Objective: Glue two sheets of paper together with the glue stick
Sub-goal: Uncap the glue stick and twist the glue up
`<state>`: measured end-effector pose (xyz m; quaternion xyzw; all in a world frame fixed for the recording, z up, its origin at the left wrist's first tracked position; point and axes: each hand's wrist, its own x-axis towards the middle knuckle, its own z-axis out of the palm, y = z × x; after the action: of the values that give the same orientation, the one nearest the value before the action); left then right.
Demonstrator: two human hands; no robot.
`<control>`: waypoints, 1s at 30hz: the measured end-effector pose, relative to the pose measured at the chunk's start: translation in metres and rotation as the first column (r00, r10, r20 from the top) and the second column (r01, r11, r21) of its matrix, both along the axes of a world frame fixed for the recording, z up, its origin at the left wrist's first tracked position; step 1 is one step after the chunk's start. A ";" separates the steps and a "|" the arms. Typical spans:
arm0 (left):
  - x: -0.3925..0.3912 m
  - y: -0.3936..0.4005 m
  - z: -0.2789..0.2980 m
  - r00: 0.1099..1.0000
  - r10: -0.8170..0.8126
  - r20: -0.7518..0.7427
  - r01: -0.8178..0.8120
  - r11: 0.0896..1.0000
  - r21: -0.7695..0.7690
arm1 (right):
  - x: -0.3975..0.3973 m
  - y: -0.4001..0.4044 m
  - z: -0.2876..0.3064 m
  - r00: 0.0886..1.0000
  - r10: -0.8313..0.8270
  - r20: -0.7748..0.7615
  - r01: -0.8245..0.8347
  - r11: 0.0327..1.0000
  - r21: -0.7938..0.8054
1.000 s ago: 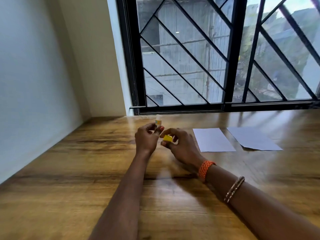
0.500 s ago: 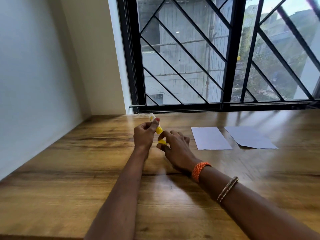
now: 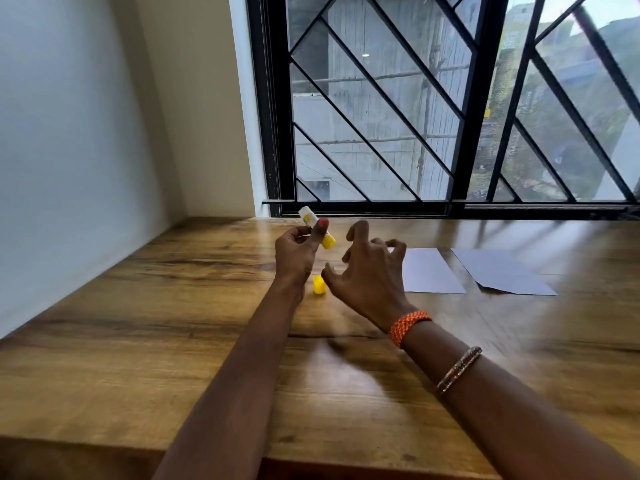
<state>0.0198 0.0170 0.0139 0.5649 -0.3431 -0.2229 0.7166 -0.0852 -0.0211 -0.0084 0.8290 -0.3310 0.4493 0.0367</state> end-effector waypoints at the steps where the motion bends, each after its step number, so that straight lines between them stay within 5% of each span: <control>1: -0.004 0.001 0.002 1.000 -0.019 -0.010 0.019 1.000 -0.006 | -0.002 -0.002 0.000 1.000 -0.008 0.016 0.009 0.998 -0.061; 5: -0.023 0.003 0.008 0.995 -0.100 -0.007 0.100 0.995 -0.030 | -0.008 -0.008 0.004 0.999 -0.041 0.036 0.049 0.962 -0.267; 13: -0.034 -0.006 0.004 0.965 -0.074 -0.252 0.068 0.997 -0.031 | -0.015 -0.009 0.013 0.990 -0.135 0.034 0.138 0.925 -0.355; 17: -0.034 -0.006 0.005 0.949 -0.093 -0.301 0.085 0.996 -0.038 | -0.014 -0.009 0.017 0.991 -0.124 0.043 0.131 0.958 -0.257; 22: -0.037 -0.003 0.008 0.972 -0.154 -0.178 0.149 0.988 -0.042 | -0.027 -0.020 0.022 0.997 0.074 -0.016 -0.074 0.997 0.038; 26: -0.042 0.000 0.009 0.961 -0.246 -0.128 0.239 0.969 -0.069 | -0.031 -0.024 0.021 0.899 0.287 0.330 -0.419 0.783 0.460; 30: -0.043 0.002 0.009 0.970 -0.229 -0.080 0.222 0.971 -0.086 | -0.028 -0.017 0.022 0.864 0.262 0.430 -0.449 0.788 0.422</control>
<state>-0.0233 0.0192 0.0233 0.4839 -0.3809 -0.3145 0.7224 -0.1133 -0.0385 0.0137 0.7631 -0.2739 0.4841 -0.3291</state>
